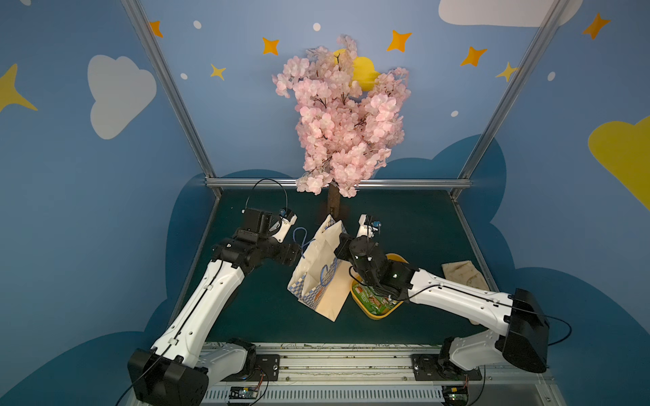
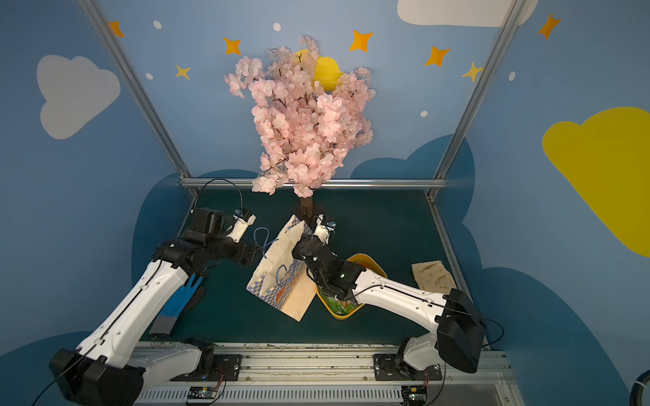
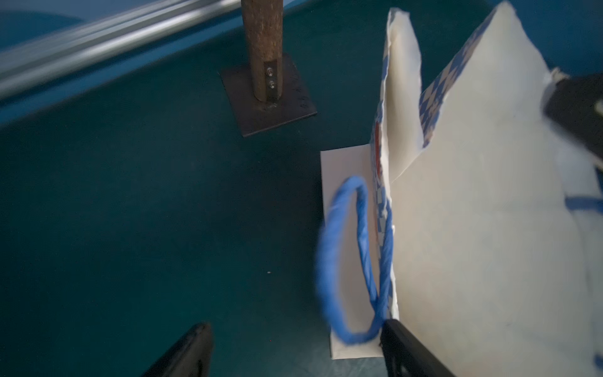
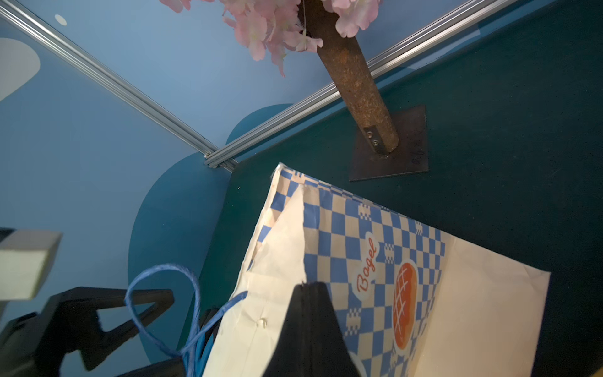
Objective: Place the condiment packets inside the bag
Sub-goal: Open the paper bag at the center of the board.
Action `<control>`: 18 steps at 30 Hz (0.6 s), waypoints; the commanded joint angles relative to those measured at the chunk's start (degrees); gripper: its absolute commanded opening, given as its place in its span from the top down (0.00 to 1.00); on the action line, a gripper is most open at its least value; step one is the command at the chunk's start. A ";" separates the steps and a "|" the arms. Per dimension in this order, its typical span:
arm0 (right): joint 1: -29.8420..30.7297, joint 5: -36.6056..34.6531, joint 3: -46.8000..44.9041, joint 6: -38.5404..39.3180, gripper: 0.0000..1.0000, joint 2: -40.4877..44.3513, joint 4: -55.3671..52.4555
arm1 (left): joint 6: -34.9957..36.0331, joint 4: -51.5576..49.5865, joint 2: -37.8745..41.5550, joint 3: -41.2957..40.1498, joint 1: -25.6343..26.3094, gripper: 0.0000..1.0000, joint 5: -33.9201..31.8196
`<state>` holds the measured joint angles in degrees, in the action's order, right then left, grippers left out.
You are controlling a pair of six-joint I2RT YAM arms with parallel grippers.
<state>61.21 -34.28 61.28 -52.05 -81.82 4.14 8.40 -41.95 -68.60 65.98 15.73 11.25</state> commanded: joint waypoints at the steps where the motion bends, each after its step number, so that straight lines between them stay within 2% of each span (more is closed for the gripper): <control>1: -0.21 1.74 -0.16 -0.34 1.00 0.60 2.47 | -1.63 -0.37 -2.07 0.39 0.42 0.08 8.37; 8: -0.93 -1.39 -0.58 -2.01 1.00 0.69 1.02 | 0.05 -0.03 3.99 2.32 0.49 0.00 5.40; 18: -1.53 -1.29 0.69 -4.44 1.00 -0.99 0.77 | 1.07 -3.18 5.62 -0.70 0.70 0.00 16.60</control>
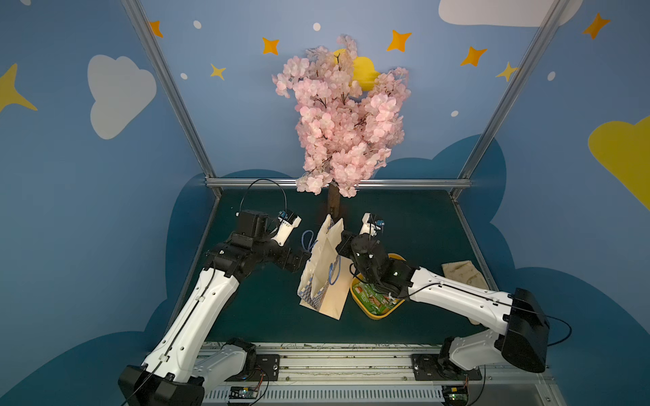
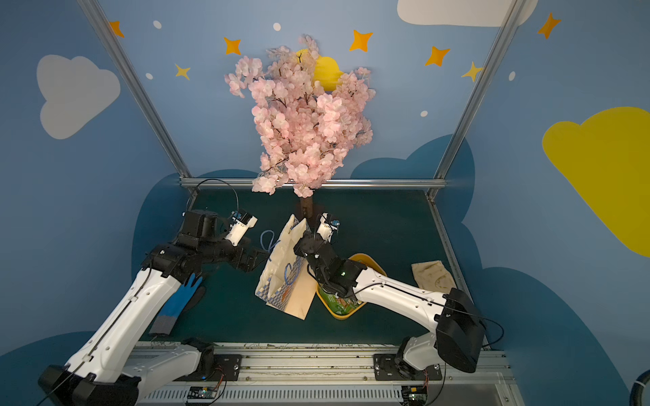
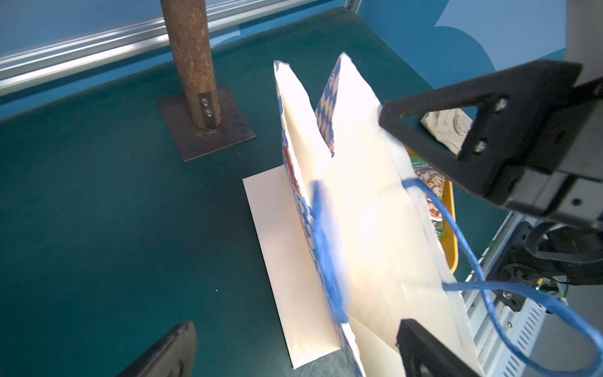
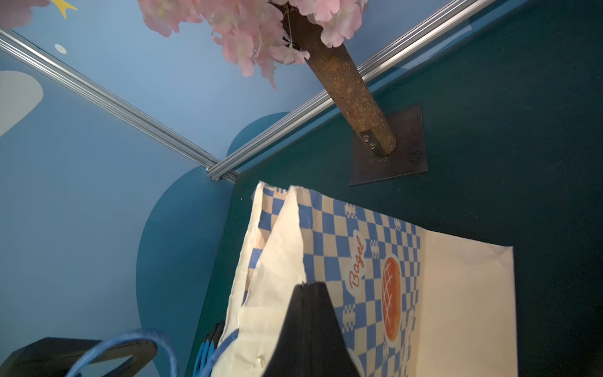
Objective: Place the condiment packets inside the bag
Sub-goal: Open the paper bag at the center of the board.
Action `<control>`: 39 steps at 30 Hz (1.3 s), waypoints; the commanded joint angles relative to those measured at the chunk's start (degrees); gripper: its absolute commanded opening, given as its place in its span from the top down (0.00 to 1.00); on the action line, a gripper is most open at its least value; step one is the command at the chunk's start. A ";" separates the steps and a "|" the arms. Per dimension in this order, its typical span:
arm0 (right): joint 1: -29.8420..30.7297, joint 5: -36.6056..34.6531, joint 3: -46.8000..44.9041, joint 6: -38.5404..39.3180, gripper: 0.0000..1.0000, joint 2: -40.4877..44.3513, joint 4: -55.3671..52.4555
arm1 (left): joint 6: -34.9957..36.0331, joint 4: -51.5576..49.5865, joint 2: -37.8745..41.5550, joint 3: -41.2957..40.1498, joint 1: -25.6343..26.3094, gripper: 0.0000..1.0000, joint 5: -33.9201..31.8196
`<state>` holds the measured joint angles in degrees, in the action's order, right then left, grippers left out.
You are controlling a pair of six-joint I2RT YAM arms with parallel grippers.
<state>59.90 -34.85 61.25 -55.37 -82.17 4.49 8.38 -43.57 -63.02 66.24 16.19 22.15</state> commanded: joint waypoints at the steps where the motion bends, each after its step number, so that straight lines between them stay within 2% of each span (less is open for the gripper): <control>1: -0.22 -0.66 0.74 -1.28 1.00 -0.60 0.39 | 0.80 -1.33 0.04 -1.41 0.59 0.00 7.10; 3: -0.22 -0.79 0.93 -1.50 1.00 -0.59 0.18 | 0.54 -0.45 -0.29 -2.70 1.52 0.00 8.91; 9: -0.22 0.18 1.31 -1.62 1.00 -0.73 0.79 | -0.60 5.24 -3.08 -6.38 2.96 0.03 5.12; 17: -0.30 1.80 0.22 -1.93 1.00 -0.08 2.21 | -0.26 13.01 1.23 -9.60 2.88 0.27 3.58; 20: -0.33 2.55 0.10 -2.33 1.00 0.07 2.84 | -0.89 12.18 -0.85 -9.15 2.87 0.38 2.78; 30: -0.39 3.94 -0.72 -3.42 1.00 1.17 3.60 | 1.42 10.60 -10.80 -7.07 3.27 0.46 1.55; 31: -0.39 3.72 -0.75 -3.25 1.00 1.29 3.29 | 1.50 10.16 -11.27 -6.38 3.63 0.50 0.99; 34: -0.51 2.56 -0.70 -2.53 1.00 1.32 2.19 | 2.80 7.98 -12.10 -4.28 5.04 0.76 -3.56; 36: -1.04 1.75 -0.74 -2.20 1.00 1.40 0.52 | 3.81 6.00 -11.87 -2.54 5.42 0.89 -7.05; 39: -2.05 1.46 -0.93 -1.91 1.00 1.77 -2.66 | 6.13 3.12 -10.33 -0.34 5.46 0.96 -13.00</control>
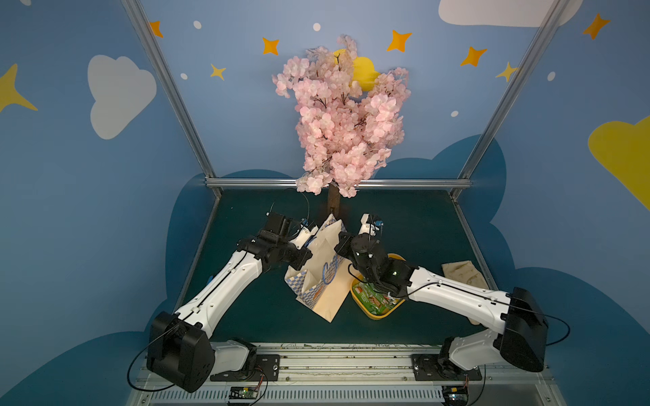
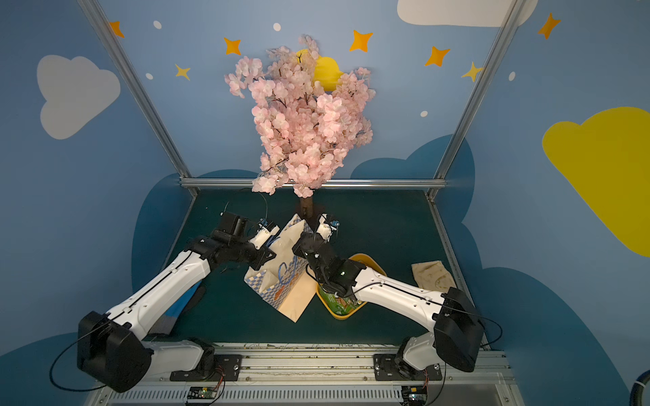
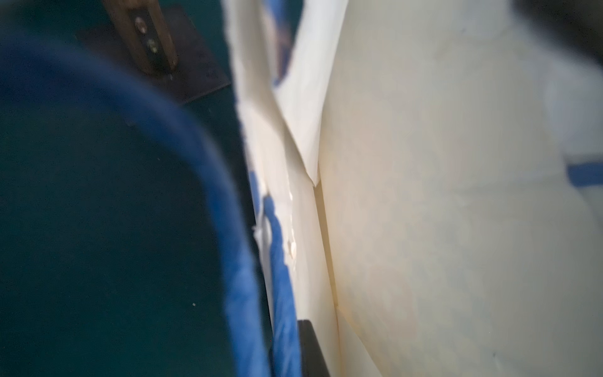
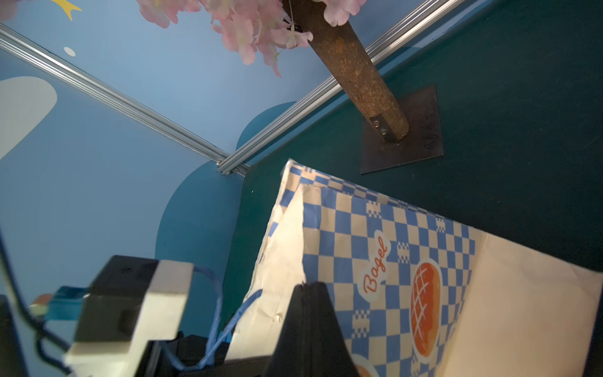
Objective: Place the condiment packets inside the bag
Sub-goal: Open the paper bag at the center of the board.
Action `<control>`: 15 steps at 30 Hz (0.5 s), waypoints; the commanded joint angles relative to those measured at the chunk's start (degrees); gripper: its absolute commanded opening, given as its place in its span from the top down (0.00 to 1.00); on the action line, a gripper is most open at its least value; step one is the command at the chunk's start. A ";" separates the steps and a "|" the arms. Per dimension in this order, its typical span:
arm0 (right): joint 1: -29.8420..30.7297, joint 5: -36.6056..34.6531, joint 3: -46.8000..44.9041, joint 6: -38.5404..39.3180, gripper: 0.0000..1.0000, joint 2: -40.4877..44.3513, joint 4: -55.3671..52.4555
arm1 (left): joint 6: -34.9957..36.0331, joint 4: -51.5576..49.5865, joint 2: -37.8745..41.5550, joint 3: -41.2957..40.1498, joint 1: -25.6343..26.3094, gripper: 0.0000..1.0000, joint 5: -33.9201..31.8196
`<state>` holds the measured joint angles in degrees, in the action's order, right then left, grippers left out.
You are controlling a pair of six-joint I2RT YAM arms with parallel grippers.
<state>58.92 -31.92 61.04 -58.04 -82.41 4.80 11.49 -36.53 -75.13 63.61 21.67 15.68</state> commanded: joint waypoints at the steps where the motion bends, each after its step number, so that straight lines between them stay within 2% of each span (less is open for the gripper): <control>1: -1.54 -1.52 -1.19 0.74 1.00 2.32 -4.06 | 3.93 -4.62 2.64 2.84 -0.05 0.97 -8.45; 7: -3.94 0.11 -4.57 0.73 1.00 5.29 -7.17 | 10.26 -7.46 5.41 5.82 0.00 0.97 -20.79; 15: -4.34 2.04 -5.10 2.99 1.00 8.07 -11.54 | 15.87 -9.93 6.65 10.95 0.04 0.97 -26.39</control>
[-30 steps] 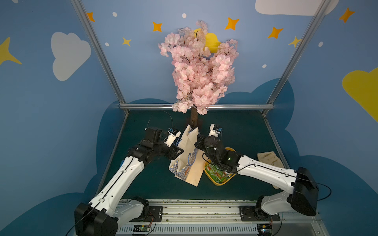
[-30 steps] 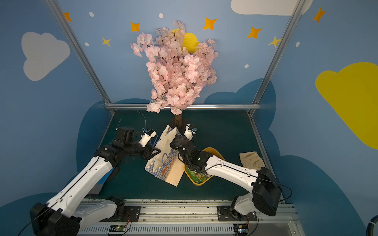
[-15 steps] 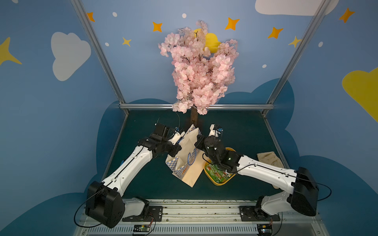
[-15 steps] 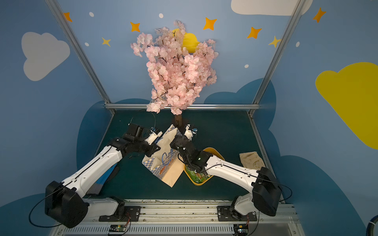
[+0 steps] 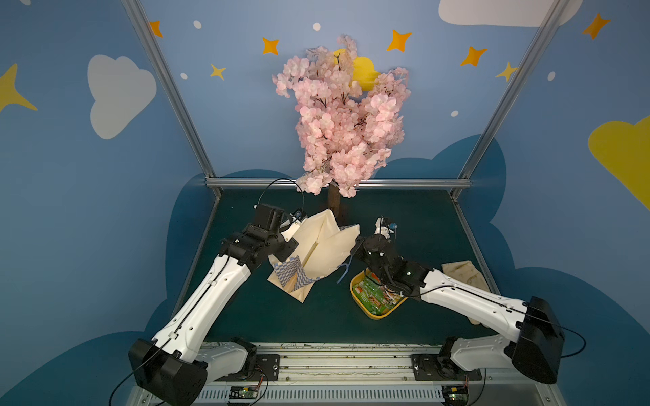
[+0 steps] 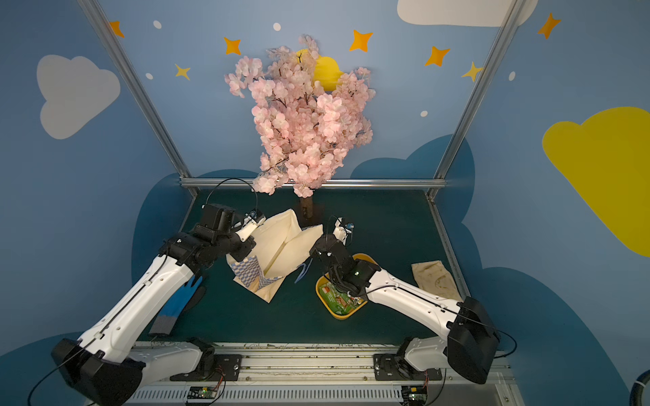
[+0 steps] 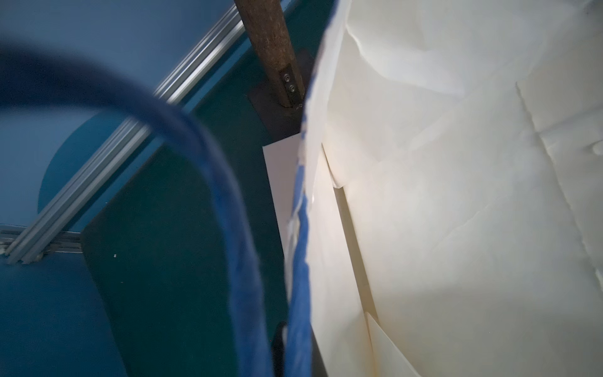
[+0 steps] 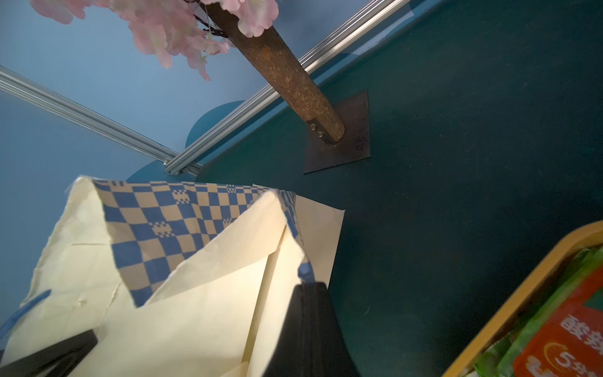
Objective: Place the condiment packets inside the bag
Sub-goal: Open the paper bag at the center of the board.
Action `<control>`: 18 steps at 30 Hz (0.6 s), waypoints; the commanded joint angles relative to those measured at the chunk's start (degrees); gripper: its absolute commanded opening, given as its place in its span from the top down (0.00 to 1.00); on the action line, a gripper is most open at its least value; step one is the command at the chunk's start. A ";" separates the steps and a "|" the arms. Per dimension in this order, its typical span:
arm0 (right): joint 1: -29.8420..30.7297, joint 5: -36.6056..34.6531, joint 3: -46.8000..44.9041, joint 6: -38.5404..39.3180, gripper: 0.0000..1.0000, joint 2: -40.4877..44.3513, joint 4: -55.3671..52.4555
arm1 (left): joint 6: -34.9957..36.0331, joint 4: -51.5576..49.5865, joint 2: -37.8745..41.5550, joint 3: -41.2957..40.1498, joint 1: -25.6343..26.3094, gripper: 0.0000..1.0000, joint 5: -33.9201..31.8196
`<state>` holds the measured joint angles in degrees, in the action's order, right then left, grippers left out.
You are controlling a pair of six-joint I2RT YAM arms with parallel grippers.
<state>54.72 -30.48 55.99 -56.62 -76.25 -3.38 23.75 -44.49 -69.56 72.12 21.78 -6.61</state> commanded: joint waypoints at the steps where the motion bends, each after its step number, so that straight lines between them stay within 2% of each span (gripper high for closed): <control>1: -0.14 0.64 -0.13 1.81 1.00 2.32 -3.79 | 4.24 -2.42 1.23 3.14 -0.04 0.97 -4.49; 5: -0.23 0.95 0.09 2.85 1.00 3.05 -4.98 | 7.54 -2.84 2.23 4.67 1.78 0.97 -8.10; 9: -0.14 2.49 3.81 4.79 1.00 1.89 -10.18 | 11.35 -3.21 3.17 4.74 7.28 0.97 -14.09; 14: -0.15 3.16 7.74 6.43 1.00 -0.60 -16.03 | 10.64 -6.40 3.12 6.27 13.35 0.97 -16.04; 18: -0.14 2.48 9.24 7.75 1.00 -1.21 -21.46 | 12.59 -5.28 2.78 6.12 15.14 0.97 -20.28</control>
<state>54.72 -27.79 63.51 -50.89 -76.73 -17.67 34.39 -50.04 -67.02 76.88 36.42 -22.63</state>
